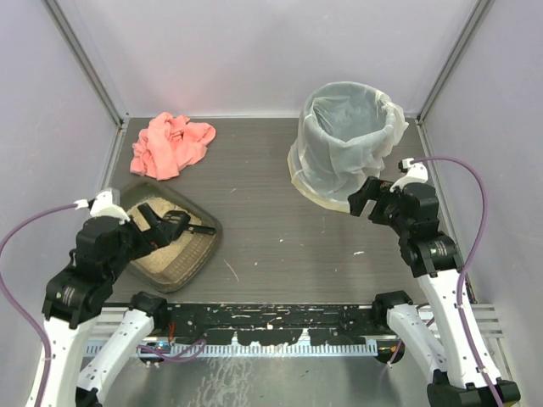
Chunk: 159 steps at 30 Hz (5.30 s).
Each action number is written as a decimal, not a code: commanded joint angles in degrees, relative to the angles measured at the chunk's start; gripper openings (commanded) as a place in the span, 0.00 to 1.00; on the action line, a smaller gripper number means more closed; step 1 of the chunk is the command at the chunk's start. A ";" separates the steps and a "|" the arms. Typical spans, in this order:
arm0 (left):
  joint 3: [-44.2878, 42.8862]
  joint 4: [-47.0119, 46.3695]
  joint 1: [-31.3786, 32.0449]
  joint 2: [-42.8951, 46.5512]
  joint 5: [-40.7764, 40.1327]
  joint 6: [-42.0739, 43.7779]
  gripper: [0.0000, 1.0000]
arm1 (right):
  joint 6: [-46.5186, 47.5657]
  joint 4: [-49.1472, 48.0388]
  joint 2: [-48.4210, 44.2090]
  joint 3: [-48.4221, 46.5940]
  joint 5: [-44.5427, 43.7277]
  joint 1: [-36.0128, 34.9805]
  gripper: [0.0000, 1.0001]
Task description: Clean the litter box
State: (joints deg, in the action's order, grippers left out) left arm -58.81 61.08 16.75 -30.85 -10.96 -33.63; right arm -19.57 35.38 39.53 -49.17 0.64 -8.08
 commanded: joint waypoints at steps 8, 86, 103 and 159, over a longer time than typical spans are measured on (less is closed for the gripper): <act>0.88 -5.47 -0.55 13.16 1.51 5.72 0.98 | -1.46 -8.32 6.55 0.68 2.36 -13.01 1.00; -2.40 3.68 -2.60 -0.32 -4.02 1.04 0.98 | 0.75 -38.51 55.58 -9.04 -16.79 -40.12 0.24; -0.19 -2.67 -2.60 -6.54 0.54 1.27 0.98 | 5.64 -34.87 32.29 10.92 -13.73 -33.86 0.43; 0.13 -4.36 -2.53 -10.45 -0.84 9.11 0.98 | 18.68 3.45 68.50 -67.42 -21.47 -20.26 0.53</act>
State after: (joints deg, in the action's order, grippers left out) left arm -58.96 57.76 14.50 -42.24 -10.79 -25.80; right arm -2.72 39.13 106.63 -111.74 -21.10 -28.93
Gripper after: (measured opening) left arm 0.980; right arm 0.576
